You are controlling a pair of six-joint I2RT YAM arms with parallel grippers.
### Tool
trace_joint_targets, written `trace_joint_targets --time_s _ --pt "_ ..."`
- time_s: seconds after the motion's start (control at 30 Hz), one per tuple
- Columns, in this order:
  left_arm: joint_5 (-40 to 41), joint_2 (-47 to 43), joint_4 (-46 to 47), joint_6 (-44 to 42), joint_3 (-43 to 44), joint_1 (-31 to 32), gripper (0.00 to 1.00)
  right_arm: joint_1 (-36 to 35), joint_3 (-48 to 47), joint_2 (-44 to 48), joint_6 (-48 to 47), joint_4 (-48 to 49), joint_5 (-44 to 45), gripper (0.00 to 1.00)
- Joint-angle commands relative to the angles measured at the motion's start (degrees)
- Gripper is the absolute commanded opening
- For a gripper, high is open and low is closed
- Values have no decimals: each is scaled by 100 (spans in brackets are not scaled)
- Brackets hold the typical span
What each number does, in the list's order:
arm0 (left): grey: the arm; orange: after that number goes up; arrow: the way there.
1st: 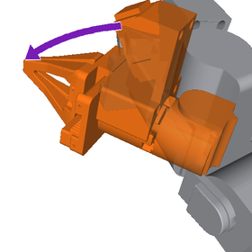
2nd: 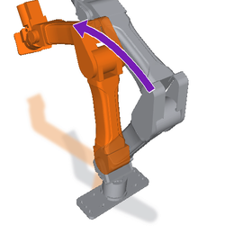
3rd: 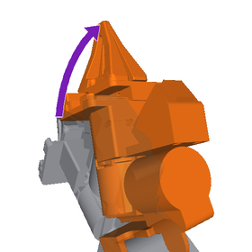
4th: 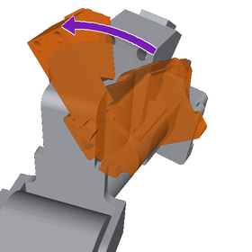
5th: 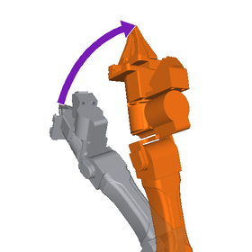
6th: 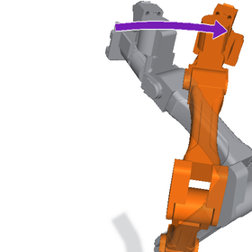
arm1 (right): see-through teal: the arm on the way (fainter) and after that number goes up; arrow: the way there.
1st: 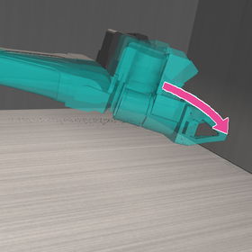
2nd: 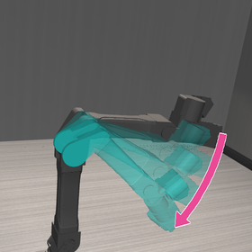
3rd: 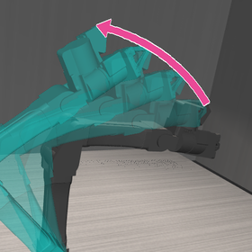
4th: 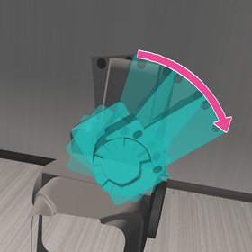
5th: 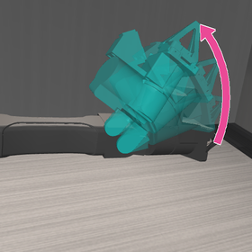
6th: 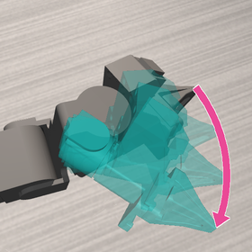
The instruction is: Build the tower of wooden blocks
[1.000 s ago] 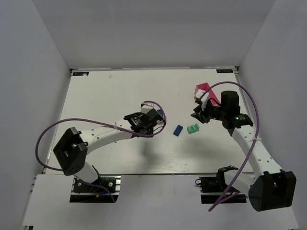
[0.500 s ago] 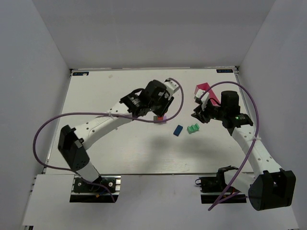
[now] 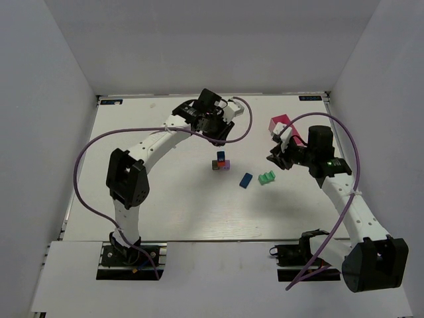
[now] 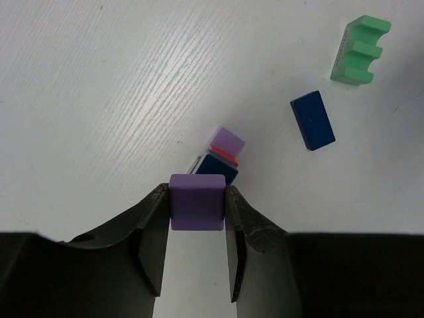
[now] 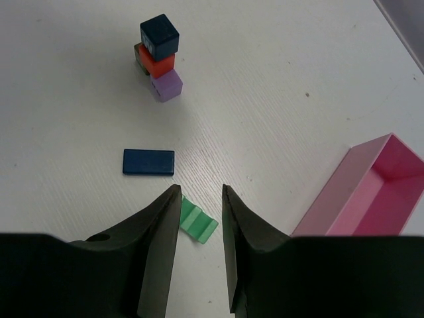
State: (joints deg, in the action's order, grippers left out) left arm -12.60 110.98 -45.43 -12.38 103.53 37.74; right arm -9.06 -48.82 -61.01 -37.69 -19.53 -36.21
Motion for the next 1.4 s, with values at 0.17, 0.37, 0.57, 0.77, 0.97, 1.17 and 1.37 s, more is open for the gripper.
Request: trace_joint_targets --time_s 0.17,0.37,0.57,0.77,0.97,1.17,1.37 --pt "-1157 354 -774 -1168 835 -214 5 141 179 72 -19 125 -158 37" --pt "-1096 460 -897 -1494 836 -214 5 229 267 90 -54 151 -299 37" --pt "-893 407 -1020 -1714 836 -82 5 317 320 107 -80 151 -413 37" --pt "-893 469 -1082 -1776 897 -82 6 422 373 256 -89 125 -554 37" --pt "-955 521 -1082 -1908 836 -29 8 528 417 432 -107 107 -668 38" --pt "-955 697 -1135 -1961 836 -29 9 633 434 441 -142 28 -791 38" --pt "-823 750 -1135 -2014 836 76 10 712 443 432 -151 11 -879 38"
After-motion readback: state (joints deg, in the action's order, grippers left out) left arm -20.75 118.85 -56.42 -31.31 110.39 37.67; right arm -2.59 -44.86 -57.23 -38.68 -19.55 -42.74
